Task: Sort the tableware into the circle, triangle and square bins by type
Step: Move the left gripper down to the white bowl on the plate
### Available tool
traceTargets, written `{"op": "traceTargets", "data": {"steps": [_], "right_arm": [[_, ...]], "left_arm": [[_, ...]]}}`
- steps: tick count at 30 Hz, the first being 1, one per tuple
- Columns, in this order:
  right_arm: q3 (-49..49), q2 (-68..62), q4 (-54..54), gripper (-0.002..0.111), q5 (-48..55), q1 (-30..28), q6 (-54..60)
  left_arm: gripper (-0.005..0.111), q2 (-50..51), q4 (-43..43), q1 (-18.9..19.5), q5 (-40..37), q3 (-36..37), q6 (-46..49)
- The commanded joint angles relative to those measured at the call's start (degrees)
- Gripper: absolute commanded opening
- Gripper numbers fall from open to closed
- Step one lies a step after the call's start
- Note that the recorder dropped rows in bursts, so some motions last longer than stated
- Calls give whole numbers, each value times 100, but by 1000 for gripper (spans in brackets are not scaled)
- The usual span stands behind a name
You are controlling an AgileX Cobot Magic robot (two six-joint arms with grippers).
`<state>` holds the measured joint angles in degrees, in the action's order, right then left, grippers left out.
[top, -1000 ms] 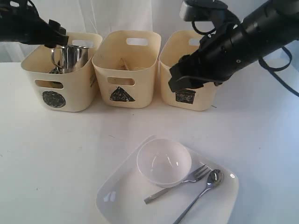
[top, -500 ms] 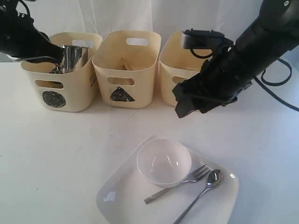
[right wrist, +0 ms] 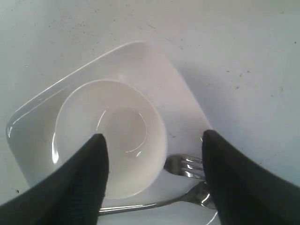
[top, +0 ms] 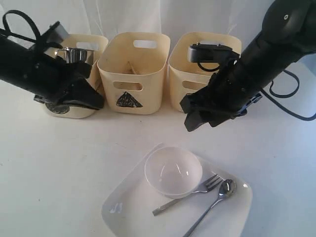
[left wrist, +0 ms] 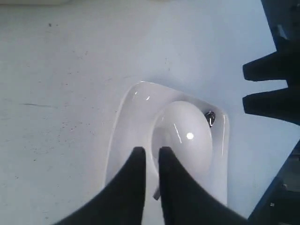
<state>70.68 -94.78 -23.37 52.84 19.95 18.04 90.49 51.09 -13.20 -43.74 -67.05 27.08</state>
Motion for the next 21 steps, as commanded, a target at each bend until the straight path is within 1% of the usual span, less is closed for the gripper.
{"op": "traceTargets", "data": {"steps": [1, 2, 3, 7, 12, 15, 21], "right_arm": [[12, 8, 63, 56, -59, 2, -26], [12, 8, 97, 56, -59, 2, -26], [12, 8, 148, 56, -59, 2, -26], [12, 8, 273, 56, -71, 2, -26], [12, 8, 349, 56, -71, 2, -26], [12, 8, 403, 56, -71, 2, -26], [12, 8, 545, 56, -71, 2, -26]], "left_arm": [[56, 598, 495, -265, -95, 37, 163], [61, 715, 618, -325, -173, 37, 163], [64, 861, 746, -420, -250, 37, 173], [63, 1229, 972, -814, -236, 37, 184], [63, 1309, 1012, -995, -163, 37, 184], [63, 1309, 1001, -1118, 42, 37, 158], [63, 1334, 663, -1230, 209, 37, -116]]}}
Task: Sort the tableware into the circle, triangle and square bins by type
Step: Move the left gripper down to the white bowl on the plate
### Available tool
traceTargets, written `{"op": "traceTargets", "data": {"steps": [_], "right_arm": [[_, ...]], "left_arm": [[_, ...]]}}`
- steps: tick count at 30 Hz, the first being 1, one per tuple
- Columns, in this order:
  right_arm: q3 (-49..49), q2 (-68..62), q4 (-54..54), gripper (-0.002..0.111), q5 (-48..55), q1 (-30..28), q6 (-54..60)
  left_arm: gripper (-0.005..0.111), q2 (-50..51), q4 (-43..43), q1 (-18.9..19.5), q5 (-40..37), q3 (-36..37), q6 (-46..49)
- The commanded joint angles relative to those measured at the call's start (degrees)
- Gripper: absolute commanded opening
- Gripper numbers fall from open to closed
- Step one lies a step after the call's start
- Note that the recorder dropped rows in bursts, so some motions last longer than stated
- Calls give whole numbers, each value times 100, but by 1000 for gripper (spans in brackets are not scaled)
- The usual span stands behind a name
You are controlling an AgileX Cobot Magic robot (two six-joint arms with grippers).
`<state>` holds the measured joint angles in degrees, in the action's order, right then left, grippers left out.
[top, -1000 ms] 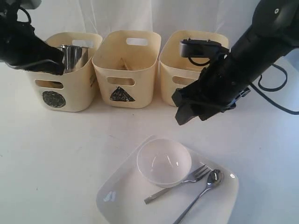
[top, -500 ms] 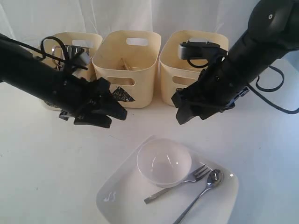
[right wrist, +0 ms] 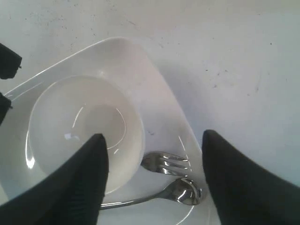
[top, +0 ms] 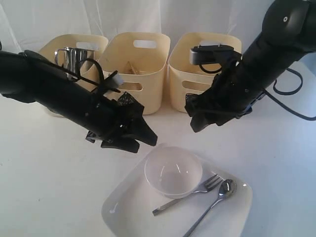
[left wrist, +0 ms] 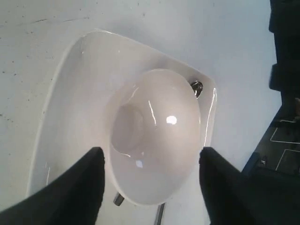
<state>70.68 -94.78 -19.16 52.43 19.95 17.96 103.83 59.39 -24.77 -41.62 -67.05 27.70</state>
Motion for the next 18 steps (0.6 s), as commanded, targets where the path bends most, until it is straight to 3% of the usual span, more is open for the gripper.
{"op": "traceTargets", "data": {"steps": [1, 18], "right_arm": [[12, 8, 124, 56, -29, 2, -19], [12, 8, 146, 56, -29, 2, -19]], "left_arm": [[63, 26, -214, -83, 14, 37, -234], [63, 546, -161, -419, 135, 37, -272]]}}
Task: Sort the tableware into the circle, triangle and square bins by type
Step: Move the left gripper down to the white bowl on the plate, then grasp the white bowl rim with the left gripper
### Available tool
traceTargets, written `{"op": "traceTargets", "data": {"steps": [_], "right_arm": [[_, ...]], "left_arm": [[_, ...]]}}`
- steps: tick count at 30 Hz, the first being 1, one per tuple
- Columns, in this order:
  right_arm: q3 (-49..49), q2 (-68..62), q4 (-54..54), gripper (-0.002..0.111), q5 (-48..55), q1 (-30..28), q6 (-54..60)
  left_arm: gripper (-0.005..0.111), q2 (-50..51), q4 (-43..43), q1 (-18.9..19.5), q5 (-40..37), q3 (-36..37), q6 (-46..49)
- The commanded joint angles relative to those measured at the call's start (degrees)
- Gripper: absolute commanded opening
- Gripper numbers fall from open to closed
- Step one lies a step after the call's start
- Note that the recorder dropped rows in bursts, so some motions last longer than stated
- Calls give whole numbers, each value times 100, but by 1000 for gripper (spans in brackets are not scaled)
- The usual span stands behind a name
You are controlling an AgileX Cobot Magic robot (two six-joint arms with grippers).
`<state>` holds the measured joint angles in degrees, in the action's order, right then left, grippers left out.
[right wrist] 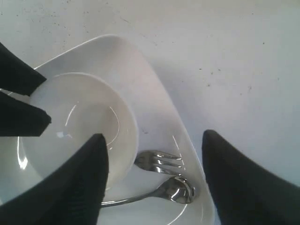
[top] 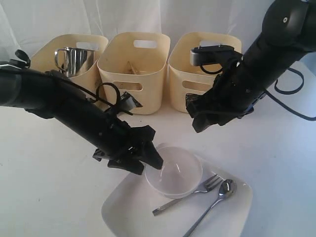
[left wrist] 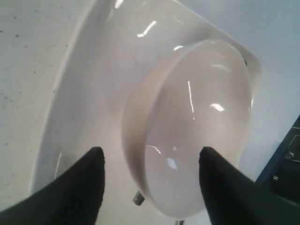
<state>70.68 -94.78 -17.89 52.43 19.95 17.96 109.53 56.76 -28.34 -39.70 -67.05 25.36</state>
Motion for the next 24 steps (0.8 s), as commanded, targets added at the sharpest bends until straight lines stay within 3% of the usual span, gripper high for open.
{"op": "traceTargets", "data": {"steps": [1, 8, 24], "right_arm": [[12, 8, 19, 56, -29, 2, -19], [12, 8, 19, 56, -29, 2, -19], [12, 8, 19, 56, 34, 2, -19]], "left_arm": [[63, -25, 102, -74, -45, 37, -38], [50, -12, 127, -241, 72, 37, -38], [49, 390, 149, -381, 357, 25, -156]]}}
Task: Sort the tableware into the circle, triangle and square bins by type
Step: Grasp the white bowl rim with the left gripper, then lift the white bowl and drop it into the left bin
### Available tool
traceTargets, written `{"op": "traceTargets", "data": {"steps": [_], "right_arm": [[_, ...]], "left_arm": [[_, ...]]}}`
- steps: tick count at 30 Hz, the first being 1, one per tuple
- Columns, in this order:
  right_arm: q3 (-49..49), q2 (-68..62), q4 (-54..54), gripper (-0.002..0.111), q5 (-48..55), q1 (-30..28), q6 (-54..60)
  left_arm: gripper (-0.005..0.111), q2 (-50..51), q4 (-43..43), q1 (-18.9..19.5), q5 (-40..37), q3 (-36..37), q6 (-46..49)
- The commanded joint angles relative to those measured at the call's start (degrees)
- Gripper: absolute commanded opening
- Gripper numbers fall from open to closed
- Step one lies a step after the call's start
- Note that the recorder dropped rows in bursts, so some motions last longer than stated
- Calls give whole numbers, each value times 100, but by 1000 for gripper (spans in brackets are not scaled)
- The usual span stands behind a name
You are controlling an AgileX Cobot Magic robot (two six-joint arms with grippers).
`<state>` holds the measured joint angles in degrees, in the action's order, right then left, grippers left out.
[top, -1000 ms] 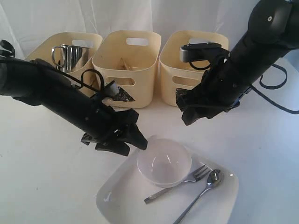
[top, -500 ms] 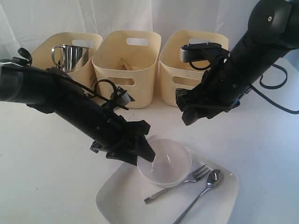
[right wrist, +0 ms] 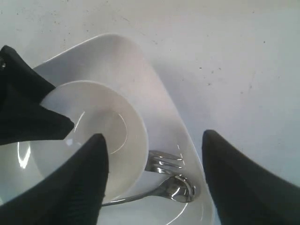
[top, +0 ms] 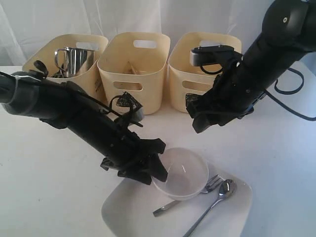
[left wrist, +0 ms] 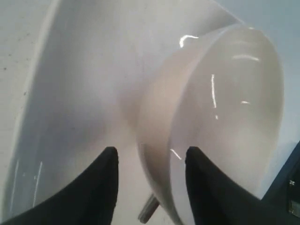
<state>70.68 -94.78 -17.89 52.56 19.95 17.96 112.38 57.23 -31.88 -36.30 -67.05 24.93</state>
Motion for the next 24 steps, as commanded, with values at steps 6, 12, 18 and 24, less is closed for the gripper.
{"op": "traceTargets", "data": {"steps": [6, 12, 18, 24], "right_arm": [[12, 8, 19, 55, 21, 2, -19], [12, 8, 19, 55, 9, 2, -19], [12, 8, 52, 55, -41, 2, -19], [12, 8, 87, 55, -100, 2, -19]], "left_arm": [[17, 96, 170, -27, 162, -39, -142], [0, 96, 209, -27, 310, -39, -77], [0, -101, 230, -27, 420, -39, 128], [0, -712, 155, 76, 847, -39, 362]]}}
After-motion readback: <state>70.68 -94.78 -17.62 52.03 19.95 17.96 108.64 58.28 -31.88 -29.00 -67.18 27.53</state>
